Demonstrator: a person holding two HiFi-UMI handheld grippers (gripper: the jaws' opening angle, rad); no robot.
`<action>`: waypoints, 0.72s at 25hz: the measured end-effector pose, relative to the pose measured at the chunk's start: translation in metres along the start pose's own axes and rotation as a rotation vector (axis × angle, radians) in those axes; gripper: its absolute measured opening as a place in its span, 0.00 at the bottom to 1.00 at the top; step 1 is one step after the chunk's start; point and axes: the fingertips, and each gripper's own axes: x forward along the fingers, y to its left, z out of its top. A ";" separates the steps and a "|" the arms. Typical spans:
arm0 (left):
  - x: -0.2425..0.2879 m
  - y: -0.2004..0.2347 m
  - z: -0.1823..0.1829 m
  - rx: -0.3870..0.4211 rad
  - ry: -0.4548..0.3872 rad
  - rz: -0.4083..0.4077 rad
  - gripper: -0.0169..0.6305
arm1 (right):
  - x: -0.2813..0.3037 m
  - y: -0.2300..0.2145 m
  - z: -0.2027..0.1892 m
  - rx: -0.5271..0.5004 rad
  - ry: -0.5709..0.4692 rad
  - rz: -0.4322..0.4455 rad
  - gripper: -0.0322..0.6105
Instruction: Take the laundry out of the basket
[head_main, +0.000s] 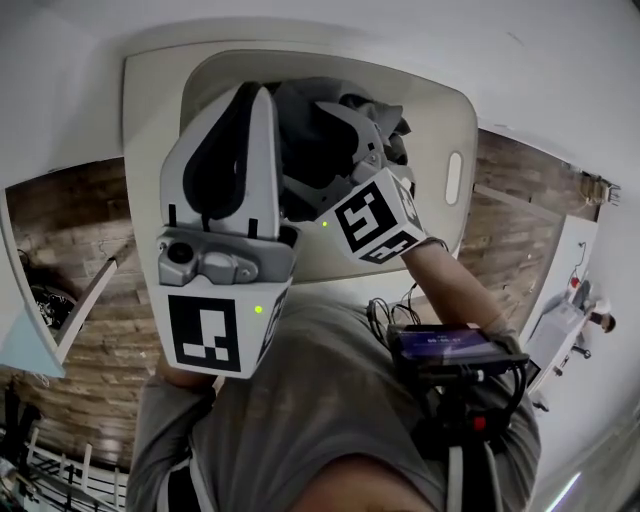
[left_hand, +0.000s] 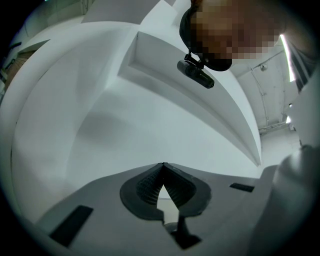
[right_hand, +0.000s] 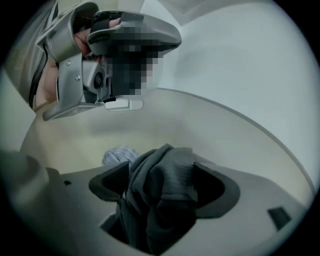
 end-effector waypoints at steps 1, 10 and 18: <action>0.002 -0.001 0.000 -0.001 0.001 -0.002 0.04 | 0.000 -0.004 -0.005 -0.014 0.022 -0.014 0.68; 0.004 -0.005 -0.005 0.034 0.019 -0.011 0.04 | 0.000 -0.014 -0.020 -0.029 0.099 -0.032 0.24; 0.001 -0.028 0.007 0.074 0.015 -0.029 0.04 | -0.018 -0.031 -0.010 0.128 -0.012 -0.041 0.16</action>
